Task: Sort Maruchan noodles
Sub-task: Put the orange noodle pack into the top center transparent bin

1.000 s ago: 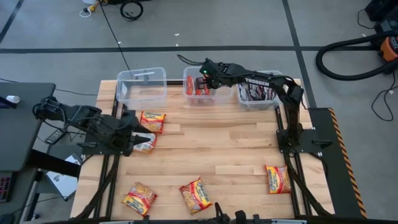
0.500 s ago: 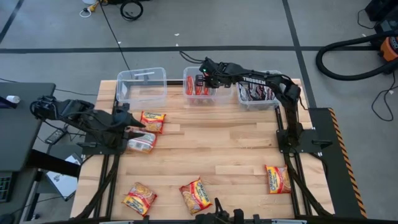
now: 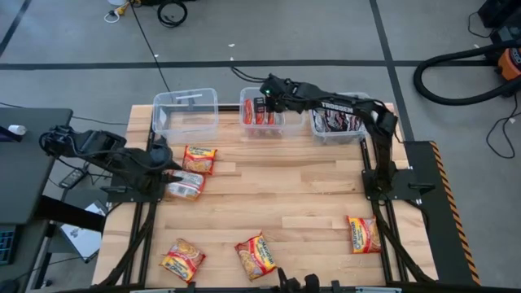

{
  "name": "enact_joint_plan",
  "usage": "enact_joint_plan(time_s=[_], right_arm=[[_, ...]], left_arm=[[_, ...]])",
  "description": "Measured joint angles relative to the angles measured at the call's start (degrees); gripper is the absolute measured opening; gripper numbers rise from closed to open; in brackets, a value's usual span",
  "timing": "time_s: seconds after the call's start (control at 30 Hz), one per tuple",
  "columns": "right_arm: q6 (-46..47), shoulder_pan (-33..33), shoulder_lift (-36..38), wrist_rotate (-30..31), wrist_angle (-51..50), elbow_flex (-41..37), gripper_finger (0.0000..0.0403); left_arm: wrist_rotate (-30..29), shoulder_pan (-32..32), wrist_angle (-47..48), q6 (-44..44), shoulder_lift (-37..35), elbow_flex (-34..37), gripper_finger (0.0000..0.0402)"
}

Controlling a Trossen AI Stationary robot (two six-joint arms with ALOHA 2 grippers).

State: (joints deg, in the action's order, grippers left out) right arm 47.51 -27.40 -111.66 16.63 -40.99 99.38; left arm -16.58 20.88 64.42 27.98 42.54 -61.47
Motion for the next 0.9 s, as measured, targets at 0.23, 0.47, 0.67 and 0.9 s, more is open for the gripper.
enact_joint_plan(time_s=[0.23, 0.47, 0.67, 0.9], right_arm=[[-8.16, 5.76, 7.93, 10.66, 1.76, 0.74, 0.0087], [-17.44, 15.30, 13.56, 5.53, 2.81, 0.78, 0.0086], [-17.73, 23.75, 15.33, 4.14, 3.24, 0.78, 0.0083], [-17.73, 29.77, 15.35, 4.41, 6.27, 0.78, 0.0082]], left_arm=[[2.94, 5.49, 4.98, 6.93, 1.93, 0.62, 0.0166], [1.93, 8.87, 4.76, 16.71, 2.48, 13.01, 0.0166], [1.05, 6.59, 2.86, 20.96, 2.87, 24.06, 0.0166], [3.99, 2.92, -6.45, 20.67, 9.39, 31.28, 0.0166]])
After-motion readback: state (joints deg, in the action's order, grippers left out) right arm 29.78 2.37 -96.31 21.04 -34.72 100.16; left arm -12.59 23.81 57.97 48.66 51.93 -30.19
